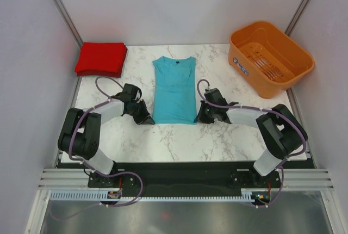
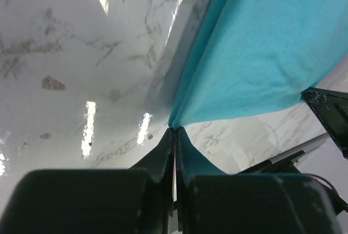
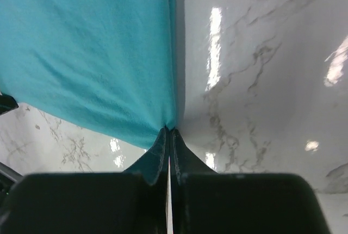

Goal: Fold and stack the t-shirts
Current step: Fold the tshirt

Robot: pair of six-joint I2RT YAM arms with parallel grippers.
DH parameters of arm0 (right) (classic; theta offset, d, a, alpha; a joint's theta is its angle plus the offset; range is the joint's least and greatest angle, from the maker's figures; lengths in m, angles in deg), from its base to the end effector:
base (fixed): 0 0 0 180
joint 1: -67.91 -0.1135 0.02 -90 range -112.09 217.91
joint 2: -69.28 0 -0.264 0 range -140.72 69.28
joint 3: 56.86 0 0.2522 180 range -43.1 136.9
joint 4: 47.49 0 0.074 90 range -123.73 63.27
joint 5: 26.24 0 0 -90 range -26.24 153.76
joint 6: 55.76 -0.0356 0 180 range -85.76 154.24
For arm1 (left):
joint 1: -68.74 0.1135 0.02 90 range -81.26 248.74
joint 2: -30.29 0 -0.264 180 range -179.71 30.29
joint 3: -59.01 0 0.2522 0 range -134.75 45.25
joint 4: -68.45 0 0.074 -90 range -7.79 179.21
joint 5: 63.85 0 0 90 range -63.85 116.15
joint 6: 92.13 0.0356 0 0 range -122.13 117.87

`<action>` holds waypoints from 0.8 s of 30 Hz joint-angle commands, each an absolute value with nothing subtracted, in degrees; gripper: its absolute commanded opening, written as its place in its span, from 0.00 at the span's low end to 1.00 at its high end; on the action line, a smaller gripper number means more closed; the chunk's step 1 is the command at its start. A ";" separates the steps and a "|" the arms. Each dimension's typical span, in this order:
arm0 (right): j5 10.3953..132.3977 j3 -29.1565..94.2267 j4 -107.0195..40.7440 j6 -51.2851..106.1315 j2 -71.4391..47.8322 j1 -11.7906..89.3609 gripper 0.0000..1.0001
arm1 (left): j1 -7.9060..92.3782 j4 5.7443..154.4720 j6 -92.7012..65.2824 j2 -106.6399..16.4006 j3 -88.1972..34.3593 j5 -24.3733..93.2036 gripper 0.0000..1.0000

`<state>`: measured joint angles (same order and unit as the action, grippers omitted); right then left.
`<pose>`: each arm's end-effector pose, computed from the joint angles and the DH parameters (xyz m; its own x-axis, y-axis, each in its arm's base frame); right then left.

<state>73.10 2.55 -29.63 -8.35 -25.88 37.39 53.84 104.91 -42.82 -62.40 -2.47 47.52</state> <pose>0.2668 0.1640 0.1412 -0.9058 0.2412 -0.3484 0.0393 0.8665 0.4977 0.2758 -0.0868 0.1474 -0.9211 -0.3832 -0.0683 -0.2998 0.8105 -0.5033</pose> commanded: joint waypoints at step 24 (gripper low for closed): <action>64.55 -7.33 -28.01 -19.64 -18.61 28.54 0.46 | 53.27 108.85 -40.45 -56.19 0.16 45.05 0.47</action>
<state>66.26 -4.79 -29.15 -17.27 -17.05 29.30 53.38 110.31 -39.89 -54.88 1.55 46.86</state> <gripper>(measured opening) 0.455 0.475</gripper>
